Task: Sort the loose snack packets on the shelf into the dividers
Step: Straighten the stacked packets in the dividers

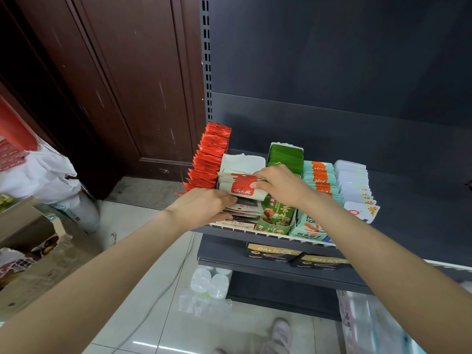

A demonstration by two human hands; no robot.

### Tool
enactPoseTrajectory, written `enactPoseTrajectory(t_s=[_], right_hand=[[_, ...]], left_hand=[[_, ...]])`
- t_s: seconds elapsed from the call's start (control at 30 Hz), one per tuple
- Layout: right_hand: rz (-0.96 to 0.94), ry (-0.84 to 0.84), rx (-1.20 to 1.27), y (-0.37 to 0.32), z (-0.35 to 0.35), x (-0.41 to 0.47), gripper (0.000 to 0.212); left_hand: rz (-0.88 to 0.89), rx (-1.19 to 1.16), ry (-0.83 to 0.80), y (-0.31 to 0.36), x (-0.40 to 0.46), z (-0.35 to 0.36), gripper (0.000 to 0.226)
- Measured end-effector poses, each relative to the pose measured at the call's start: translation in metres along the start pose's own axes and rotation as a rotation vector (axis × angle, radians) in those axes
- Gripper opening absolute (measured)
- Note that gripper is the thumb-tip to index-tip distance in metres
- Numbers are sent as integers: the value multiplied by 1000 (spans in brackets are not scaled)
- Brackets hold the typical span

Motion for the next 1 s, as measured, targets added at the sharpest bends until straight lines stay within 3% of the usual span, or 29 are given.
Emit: enactPoseTrajectory(t_s=[0.17,0.4,0.63,0.7,0.83,1.0], right_hand=[[3,-3,36,-1,-2,0,19],[-2,19,11,3,1,2,29],[1,15,12,3,1,1,30],[1,19,22,2,-1,-1,19],[19,66,44,3,-20,-1,17],[71,14,28,0,-26,11,26]], left_hand=[[-20,23,-27,-2,5,3,40],[-70,-123,-135,-7,10,3,32],[-23,255,-176,7,12,2,31],[-33,296,-155,11,13,-5,34],[-95,266,-46,14,17,-27,38],[-178,181,76,0,29,-48,39]])
Point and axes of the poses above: each hand's wrist, its own x-axis towards the middle knuckle, its own z-axis out of the palm, y = z × x, the point moved 8 cm from there along x, towards the middle knuckle, and after that the axes turned 11 degrees about -x, right-handed, at the moved point
